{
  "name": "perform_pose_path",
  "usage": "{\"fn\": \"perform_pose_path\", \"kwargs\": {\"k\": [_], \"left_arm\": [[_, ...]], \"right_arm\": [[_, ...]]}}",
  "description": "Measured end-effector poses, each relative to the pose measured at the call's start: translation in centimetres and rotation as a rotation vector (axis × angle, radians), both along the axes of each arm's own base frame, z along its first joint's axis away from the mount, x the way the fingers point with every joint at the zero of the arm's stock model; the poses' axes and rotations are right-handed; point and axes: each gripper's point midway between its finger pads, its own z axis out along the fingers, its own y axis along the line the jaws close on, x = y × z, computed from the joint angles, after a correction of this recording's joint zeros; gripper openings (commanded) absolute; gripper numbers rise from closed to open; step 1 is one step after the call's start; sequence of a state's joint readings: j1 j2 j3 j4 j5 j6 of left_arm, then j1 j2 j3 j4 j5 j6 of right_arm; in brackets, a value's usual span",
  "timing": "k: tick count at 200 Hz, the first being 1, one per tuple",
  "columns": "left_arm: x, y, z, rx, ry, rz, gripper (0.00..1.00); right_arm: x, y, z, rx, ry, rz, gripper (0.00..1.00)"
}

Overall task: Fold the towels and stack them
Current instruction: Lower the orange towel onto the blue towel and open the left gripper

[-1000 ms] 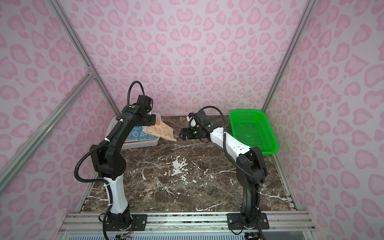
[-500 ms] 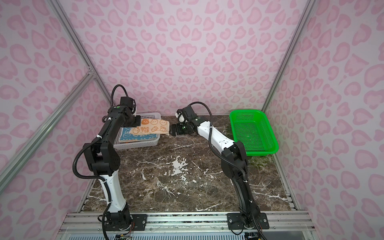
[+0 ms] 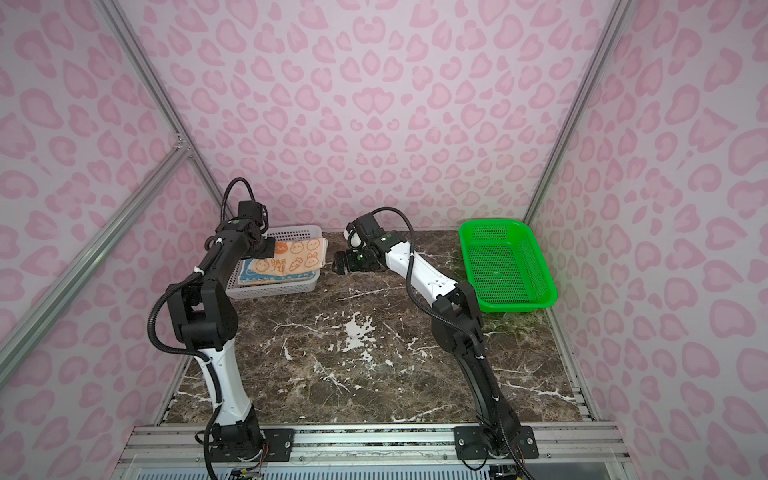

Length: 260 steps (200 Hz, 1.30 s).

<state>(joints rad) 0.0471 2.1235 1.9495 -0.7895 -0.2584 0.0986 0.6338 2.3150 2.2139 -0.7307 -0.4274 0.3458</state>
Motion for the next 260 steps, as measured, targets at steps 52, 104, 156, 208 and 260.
{"fn": "perform_pose_path", "kwargs": {"k": [52,104,156,208,260], "left_arm": [[0.6,0.9,-1.5,0.04,0.032,0.001,0.04],[0.8,1.9,-0.8,0.072,0.021,0.02,0.04],[1.3,2.6,0.2,0.092,-0.004,0.042,0.04],[1.2,3.0,-2.2,0.097,0.043,0.077,0.04],[1.1,3.8,-3.4,0.126,0.069,0.111,0.04]], "right_arm": [[0.6,0.0,-1.6,-0.01,0.029,-0.003,0.98],[0.8,-0.1,-1.6,-0.008,0.036,-0.004,0.98],[0.7,-0.2,-1.7,-0.01,0.04,-0.004,0.98],[0.4,-0.2,-2.2,-0.013,0.056,-0.001,0.98],[0.4,-0.4,-2.4,-0.008,0.065,0.001,0.98]]}}
